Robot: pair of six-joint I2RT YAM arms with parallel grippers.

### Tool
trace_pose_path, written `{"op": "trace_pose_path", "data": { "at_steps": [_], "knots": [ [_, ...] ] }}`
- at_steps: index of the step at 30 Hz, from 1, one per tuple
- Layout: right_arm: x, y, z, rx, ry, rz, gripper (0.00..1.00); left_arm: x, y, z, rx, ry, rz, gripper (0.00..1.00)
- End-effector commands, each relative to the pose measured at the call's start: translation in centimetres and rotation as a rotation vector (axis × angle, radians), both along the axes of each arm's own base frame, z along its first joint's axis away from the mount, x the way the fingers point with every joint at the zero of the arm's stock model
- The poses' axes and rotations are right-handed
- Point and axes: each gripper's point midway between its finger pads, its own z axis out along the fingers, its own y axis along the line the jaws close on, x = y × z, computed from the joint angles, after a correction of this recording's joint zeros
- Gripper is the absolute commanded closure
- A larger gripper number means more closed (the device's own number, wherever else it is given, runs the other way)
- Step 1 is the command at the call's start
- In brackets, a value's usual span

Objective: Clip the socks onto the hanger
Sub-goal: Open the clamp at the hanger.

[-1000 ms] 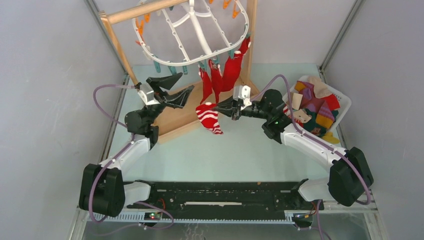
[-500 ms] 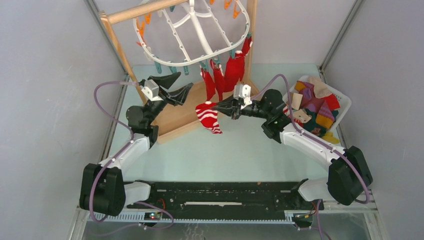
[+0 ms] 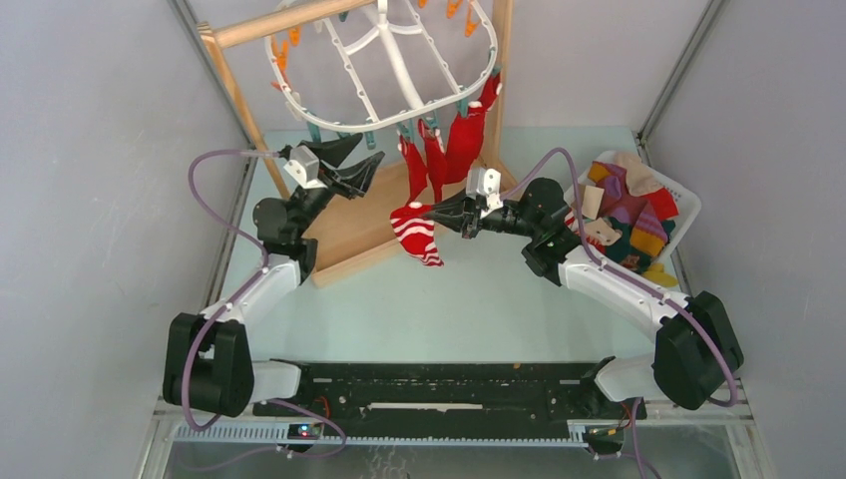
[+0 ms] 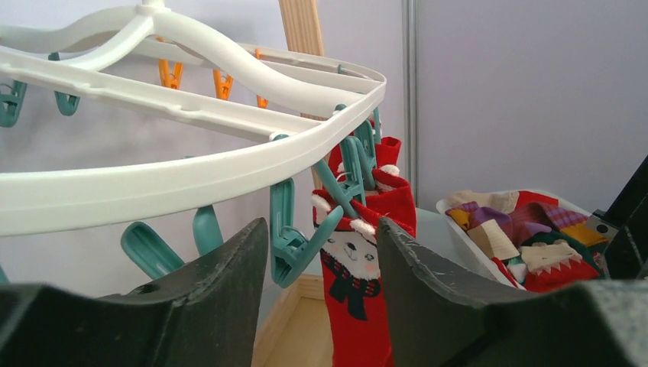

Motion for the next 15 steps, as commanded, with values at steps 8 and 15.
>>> {"op": "trace_pose_path", "data": {
  "at_steps": [8, 15],
  "knots": [
    [0.22, -0.29, 1.16, 0.033, -0.025, -0.010, 1.00, 0.74, 0.48, 3.50, -0.011, -0.101, 0.033, 0.42],
    [0.16, -0.33, 1.22, 0.034, -0.024, -0.008, 1.00, 1.03, 0.37, 3.55, -0.008, -0.102, 0.030, 0.43]
  ]
}}
